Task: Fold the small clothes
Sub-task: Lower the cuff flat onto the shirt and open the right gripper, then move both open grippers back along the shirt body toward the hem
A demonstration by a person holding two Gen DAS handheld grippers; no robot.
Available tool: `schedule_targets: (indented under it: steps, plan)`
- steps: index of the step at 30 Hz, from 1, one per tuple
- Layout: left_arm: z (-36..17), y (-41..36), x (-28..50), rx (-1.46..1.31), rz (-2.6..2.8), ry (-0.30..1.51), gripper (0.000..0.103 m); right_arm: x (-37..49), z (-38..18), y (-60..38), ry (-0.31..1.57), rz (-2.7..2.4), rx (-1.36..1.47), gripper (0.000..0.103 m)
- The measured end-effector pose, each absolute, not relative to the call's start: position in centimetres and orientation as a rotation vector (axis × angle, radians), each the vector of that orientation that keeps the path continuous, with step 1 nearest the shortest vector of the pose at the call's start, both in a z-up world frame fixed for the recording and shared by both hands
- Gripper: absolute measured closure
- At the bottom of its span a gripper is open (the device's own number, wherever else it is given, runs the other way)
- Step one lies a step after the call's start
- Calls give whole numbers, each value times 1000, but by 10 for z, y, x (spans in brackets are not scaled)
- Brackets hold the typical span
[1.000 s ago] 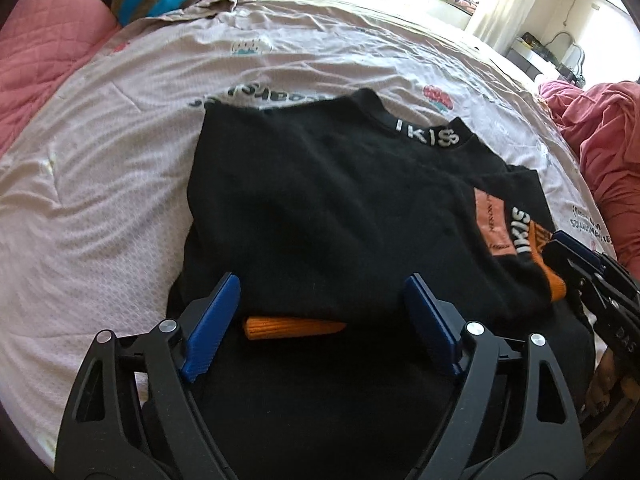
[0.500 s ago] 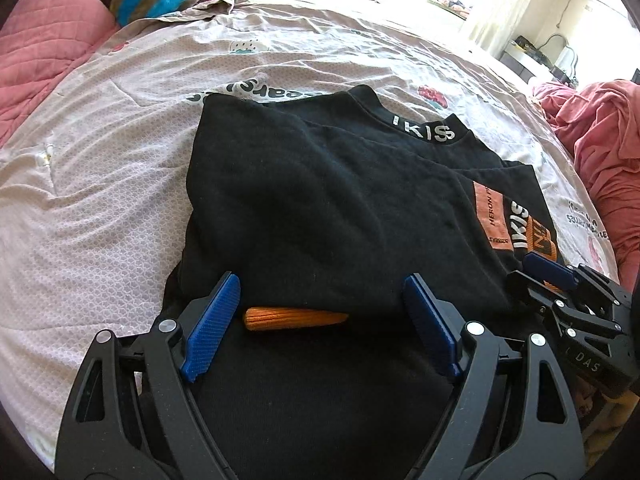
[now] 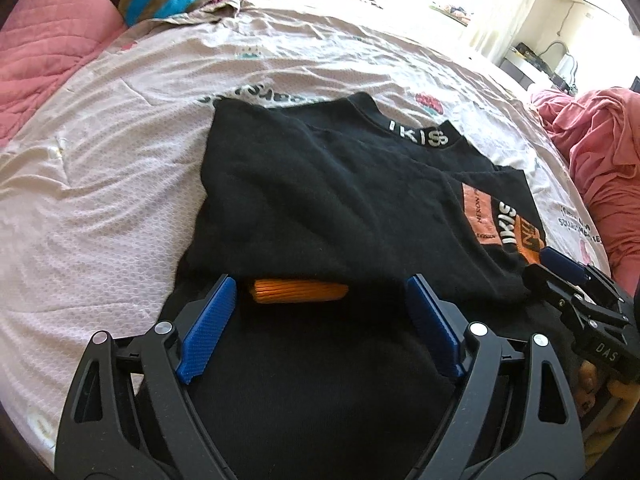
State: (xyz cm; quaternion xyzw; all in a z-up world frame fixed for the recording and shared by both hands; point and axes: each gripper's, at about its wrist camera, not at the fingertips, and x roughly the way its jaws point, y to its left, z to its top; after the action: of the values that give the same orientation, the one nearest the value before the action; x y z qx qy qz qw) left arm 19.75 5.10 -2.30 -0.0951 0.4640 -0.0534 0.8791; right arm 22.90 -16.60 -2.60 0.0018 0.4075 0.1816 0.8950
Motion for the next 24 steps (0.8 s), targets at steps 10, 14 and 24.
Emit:
schedule_targets:
  steps: [10,14,24]
  plan:
    - [2,56,183,-200,-90,900,14,222,-13,-174,810,373,37,15]
    - [7,58,179,-198,-74,883,10,218,-5,-176,790,374,48,11]
    - [17,61,170,-203,-64,862,10,209,9,-180,755,372,55,9]
